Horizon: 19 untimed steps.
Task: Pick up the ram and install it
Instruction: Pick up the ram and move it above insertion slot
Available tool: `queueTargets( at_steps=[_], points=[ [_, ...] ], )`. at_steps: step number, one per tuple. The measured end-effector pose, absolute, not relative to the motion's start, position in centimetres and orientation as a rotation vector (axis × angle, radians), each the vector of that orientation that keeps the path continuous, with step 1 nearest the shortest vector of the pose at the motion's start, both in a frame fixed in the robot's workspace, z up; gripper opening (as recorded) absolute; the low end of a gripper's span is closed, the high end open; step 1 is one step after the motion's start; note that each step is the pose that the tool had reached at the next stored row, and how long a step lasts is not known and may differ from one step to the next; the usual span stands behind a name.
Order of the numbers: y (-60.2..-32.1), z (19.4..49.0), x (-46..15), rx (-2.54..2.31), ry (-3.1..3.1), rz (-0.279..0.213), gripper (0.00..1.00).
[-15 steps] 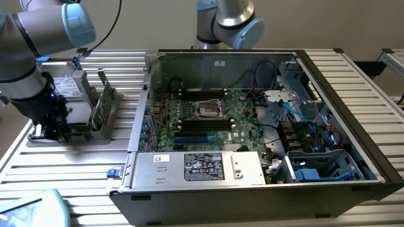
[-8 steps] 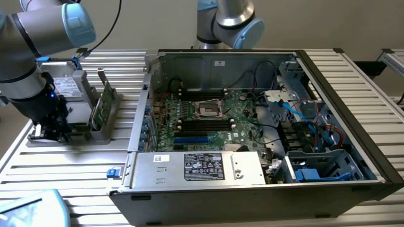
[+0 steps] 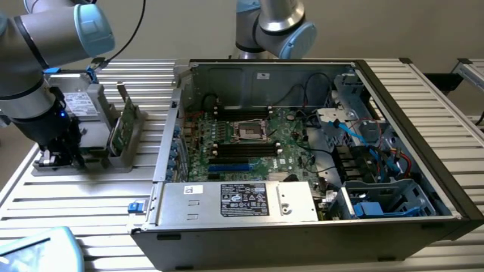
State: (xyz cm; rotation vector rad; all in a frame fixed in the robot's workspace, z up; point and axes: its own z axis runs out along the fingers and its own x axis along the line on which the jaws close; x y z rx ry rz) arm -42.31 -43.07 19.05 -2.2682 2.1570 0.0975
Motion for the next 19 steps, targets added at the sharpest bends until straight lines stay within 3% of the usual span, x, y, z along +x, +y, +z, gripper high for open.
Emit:
queueTargets(
  at_steps=[19],
  points=[
    [-43.08, 19.00, -42.20, -2.243, 2.171, 0.108, 0.15]
  ],
)
